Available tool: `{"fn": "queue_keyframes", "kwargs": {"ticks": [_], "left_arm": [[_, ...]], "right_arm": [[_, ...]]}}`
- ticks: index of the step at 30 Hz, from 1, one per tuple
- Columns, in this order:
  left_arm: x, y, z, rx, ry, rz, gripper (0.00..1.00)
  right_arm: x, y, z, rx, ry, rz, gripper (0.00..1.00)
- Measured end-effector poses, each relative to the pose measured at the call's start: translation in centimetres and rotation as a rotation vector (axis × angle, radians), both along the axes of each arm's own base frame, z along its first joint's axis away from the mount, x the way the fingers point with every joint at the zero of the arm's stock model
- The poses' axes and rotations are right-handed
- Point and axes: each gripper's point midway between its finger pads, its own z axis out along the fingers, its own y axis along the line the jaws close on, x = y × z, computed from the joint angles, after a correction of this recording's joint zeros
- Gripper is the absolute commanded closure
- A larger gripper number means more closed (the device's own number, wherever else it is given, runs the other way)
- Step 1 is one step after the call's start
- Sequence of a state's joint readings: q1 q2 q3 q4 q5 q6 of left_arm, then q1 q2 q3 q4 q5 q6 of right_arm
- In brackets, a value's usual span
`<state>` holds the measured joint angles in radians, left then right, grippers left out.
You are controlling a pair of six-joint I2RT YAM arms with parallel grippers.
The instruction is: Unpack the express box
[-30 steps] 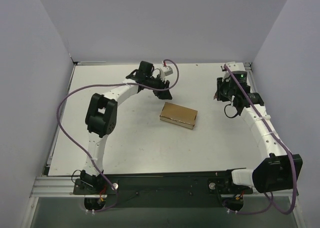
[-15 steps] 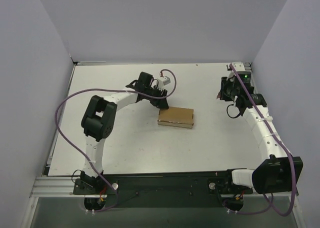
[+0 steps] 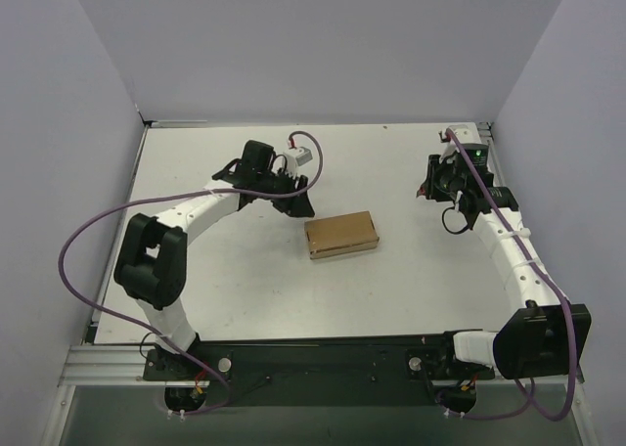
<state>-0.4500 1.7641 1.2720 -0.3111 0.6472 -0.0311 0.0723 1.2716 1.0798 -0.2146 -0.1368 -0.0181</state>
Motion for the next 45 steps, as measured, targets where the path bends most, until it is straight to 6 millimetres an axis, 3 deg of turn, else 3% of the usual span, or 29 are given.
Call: {"fn": "queue_keyframes", "kwargs": {"ticks": [5,10,16,24,35,45], "left_arm": [[2.0,-1.9,1.7,-0.046,-0.049,-0.048,0.46],[2.4,-3.8,-0.6,-0.046,-0.022,-0.114,0.46],[1.2,-5.3,-3.5,-0.046,0.043,-0.191,0.47],[1.0,-5.7,-4.8,-0.056,0.079,-0.213,0.51],[3.8,-6.2,-5.7,-0.096,0.104,-0.202,0.57],[4.9,-5.9,-6.3,-0.132,0.166,-0.174,0.58]], "right_arm": [[0.0,0.6,-0.1,0.023,-0.004,0.025,1.0],[-0.1,1.2,-0.1,0.043,0.0,0.051,1.0],[-0.2,1.6,-0.5,0.06,0.006,0.067,1.0],[-1.7,1.9,-2.6,0.072,0.055,0.079,1.0],[-2.2,1.9,-2.8,0.074,0.072,0.084,1.0],[-2.6,1.9,-2.9,0.071,0.085,0.086,1.0]]}}
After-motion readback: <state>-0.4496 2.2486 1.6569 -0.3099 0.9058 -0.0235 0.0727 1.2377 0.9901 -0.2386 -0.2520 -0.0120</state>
